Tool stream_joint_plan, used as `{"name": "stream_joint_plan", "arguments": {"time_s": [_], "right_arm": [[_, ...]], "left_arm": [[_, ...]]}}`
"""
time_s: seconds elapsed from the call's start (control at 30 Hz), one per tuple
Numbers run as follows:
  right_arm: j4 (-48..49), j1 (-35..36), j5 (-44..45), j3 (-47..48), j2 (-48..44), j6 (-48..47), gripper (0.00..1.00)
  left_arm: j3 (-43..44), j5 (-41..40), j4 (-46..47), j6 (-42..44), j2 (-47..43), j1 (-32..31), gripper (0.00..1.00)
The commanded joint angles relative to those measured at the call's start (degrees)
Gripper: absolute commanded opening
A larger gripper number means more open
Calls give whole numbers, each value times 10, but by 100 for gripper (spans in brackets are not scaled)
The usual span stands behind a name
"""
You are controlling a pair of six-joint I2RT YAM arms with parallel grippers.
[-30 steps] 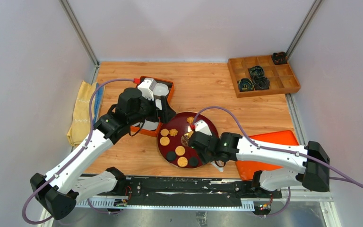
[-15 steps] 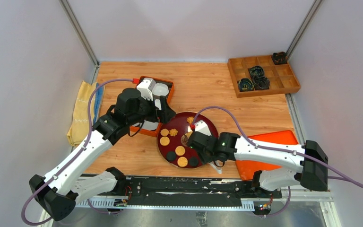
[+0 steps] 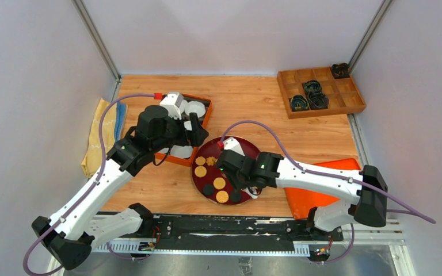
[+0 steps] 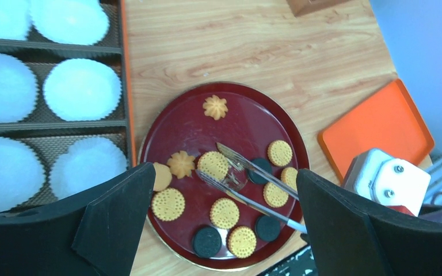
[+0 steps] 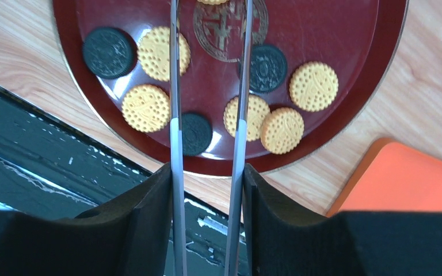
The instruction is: Pack the cookies
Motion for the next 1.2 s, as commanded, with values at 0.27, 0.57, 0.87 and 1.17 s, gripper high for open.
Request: {"name": "stream_joint_plan", "arguments": {"time_s": [0.27,0.57,0.87,1.17], "right_arm": [[40,-14,24,123,61,-98,0],[79,-23,-14,266,200,-166,0],[86,-37,-53,320,277,-175,0],[89,-41,-55,311,290,-175,31]], "left_arm": [[105,-155,-104,-13,-29,36,100],[129,-168,-131,-9,-32,84,100],[113,-166,-132,0,-45,94,100],[111,-156,-131,5,-37,95,100]]}}
